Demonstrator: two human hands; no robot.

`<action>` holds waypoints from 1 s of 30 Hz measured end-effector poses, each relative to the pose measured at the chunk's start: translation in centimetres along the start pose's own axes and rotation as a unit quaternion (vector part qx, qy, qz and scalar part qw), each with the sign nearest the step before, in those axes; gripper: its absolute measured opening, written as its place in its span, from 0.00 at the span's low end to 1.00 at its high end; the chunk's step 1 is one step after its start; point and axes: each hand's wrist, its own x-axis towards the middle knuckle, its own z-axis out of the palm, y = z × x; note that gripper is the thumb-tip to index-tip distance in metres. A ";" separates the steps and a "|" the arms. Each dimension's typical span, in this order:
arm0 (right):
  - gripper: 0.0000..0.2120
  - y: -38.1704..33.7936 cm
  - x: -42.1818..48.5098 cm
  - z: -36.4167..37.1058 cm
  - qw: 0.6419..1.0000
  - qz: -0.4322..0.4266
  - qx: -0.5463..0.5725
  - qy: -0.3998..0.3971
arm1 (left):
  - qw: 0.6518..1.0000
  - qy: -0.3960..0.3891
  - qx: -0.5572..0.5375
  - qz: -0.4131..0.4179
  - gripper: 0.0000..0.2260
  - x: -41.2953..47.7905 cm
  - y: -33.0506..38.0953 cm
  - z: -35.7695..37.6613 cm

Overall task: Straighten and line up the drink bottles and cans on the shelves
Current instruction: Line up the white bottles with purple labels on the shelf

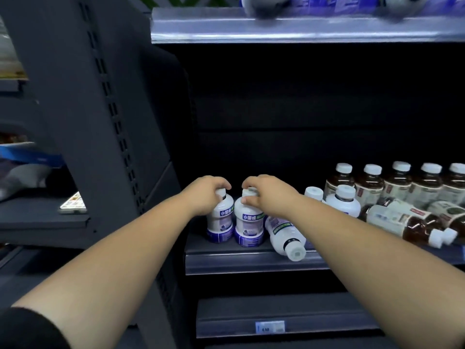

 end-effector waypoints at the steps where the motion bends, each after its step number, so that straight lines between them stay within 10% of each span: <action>1: 0.19 -0.1 0.2 -0.1 1.000 -0.005 -0.014 -0.001 | 1.000 -0.002 0.021 -0.007 0.15 -0.1 0.0 -0.3; 30: 0.22 0.2 1.1 -0.3 0.995 -0.033 0.079 -0.048 | 0.986 -0.084 0.140 -0.038 0.14 -1.2 0.2 -3.9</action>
